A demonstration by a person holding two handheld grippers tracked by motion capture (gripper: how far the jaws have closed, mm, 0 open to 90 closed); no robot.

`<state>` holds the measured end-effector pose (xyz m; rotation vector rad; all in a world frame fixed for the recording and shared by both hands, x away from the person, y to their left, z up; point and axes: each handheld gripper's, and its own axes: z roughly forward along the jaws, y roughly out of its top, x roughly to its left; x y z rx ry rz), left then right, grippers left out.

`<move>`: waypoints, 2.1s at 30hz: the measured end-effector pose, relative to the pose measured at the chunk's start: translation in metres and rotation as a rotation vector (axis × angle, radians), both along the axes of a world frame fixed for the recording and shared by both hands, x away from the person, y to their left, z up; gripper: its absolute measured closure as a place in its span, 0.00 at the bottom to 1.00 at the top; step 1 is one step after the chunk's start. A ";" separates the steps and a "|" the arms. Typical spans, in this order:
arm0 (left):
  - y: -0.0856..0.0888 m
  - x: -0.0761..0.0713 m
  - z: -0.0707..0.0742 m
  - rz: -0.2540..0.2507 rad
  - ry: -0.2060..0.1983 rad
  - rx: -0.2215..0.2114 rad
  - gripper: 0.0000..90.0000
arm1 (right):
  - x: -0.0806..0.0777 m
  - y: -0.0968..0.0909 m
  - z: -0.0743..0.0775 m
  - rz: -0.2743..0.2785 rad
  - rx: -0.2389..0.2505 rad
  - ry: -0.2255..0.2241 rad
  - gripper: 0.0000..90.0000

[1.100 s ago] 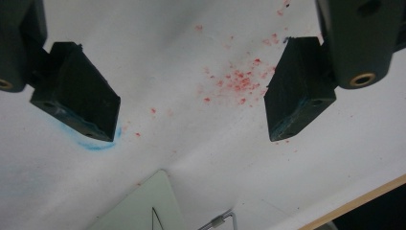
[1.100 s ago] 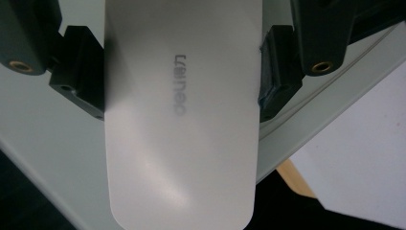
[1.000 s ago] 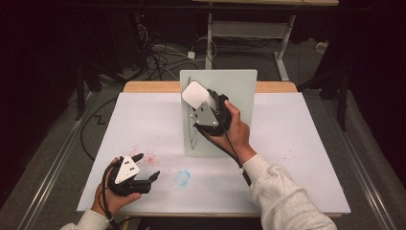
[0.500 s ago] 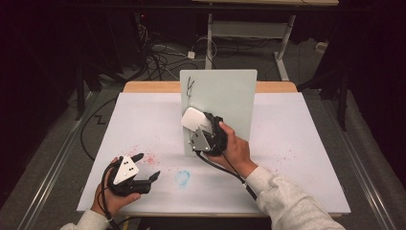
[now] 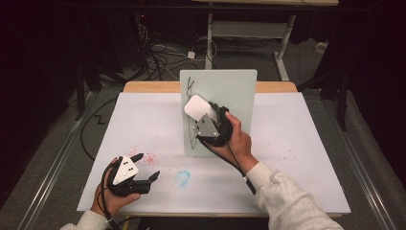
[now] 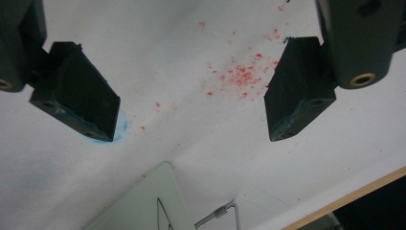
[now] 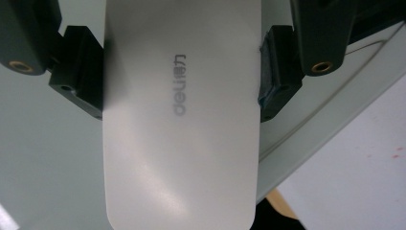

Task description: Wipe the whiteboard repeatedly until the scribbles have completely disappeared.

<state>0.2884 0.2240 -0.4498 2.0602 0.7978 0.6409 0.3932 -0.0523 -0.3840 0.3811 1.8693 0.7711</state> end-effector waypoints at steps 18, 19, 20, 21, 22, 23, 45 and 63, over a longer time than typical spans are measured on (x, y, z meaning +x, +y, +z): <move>-0.003 0.001 -0.001 0.021 0.007 0.019 0.22 | -0.034 0.016 -0.082 0.091 -0.297 0.054 0.34; -0.002 0.001 -0.001 0.021 0.006 0.017 0.22 | -0.034 0.016 -0.081 0.094 -0.293 0.061 0.34; -0.002 0.001 -0.001 0.022 0.006 0.016 0.22 | -0.032 0.015 -0.079 0.096 -0.291 0.050 0.34; -0.002 0.001 -0.001 0.024 0.008 0.017 0.22 | -0.031 0.015 -0.076 0.083 -0.288 0.028 0.34; -0.002 0.001 -0.001 0.022 0.009 0.020 0.22 | -0.029 0.014 -0.072 0.079 -0.285 0.019 0.34; -0.002 0.001 -0.001 0.022 0.009 0.018 0.22 | -0.028 0.013 -0.067 0.075 -0.266 0.020 0.34; -0.003 0.001 -0.002 0.021 0.012 0.023 0.22 | -0.041 0.006 -0.096 0.079 -0.324 0.100 0.35; -0.002 0.002 -0.002 0.028 0.020 0.015 0.22 | -0.033 0.010 -0.078 0.055 -0.361 0.022 0.34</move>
